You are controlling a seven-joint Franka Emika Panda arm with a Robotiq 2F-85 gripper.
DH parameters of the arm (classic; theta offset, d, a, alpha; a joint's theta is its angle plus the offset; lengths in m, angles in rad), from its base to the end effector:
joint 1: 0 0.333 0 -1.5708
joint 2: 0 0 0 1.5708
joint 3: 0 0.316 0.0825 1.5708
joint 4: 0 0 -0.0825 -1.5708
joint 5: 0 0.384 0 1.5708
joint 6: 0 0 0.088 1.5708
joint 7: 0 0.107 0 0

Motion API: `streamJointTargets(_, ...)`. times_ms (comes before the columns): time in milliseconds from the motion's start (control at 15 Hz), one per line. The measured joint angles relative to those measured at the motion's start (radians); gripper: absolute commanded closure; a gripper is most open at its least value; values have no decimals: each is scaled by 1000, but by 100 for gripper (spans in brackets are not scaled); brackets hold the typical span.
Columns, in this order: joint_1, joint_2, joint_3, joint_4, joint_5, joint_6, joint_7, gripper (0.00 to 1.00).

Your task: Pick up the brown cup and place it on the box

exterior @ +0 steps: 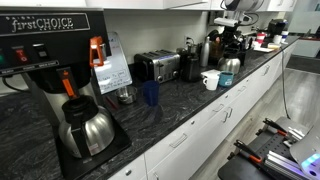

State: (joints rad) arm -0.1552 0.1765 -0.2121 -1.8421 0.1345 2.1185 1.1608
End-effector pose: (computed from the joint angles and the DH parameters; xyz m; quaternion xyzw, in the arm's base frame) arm 0.5798 -0.2101 0.4425 -0.6998 0.7113 -0.0325 0.0578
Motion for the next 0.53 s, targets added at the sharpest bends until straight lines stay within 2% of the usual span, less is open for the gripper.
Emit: streamJointTargets(533, 29, 1, 11, 2, 0, 0, 0, 99)
